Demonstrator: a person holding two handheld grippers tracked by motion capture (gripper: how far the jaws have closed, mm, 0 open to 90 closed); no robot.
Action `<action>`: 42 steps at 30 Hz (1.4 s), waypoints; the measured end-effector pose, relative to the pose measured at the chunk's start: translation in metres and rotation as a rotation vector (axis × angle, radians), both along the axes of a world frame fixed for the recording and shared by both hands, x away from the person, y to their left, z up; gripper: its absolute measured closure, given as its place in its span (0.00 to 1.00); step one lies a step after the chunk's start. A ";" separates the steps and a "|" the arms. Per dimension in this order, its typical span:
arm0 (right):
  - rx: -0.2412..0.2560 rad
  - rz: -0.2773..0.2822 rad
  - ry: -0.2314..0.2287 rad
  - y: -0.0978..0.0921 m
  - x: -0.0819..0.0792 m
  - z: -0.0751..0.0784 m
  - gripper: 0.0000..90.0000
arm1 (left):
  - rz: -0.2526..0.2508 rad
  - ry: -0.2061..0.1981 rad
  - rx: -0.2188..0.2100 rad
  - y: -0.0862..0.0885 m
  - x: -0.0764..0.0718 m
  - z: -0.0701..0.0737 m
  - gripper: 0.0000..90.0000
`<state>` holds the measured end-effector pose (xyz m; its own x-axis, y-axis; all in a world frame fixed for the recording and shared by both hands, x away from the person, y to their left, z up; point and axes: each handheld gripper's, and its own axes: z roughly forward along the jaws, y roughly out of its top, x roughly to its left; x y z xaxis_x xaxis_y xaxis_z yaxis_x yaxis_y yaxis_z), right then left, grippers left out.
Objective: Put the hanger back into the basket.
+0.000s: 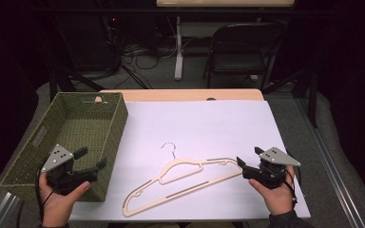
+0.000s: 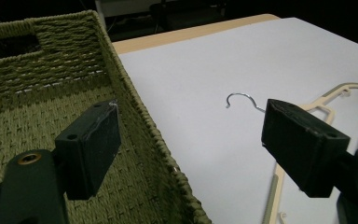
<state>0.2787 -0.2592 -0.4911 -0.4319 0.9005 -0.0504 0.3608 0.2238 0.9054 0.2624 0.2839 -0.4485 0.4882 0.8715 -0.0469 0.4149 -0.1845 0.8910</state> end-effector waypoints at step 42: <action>-0.318 0.436 0.414 0.046 0.054 0.036 0.39 | -0.026 0.025 0.014 -0.009 0.008 0.002 0.22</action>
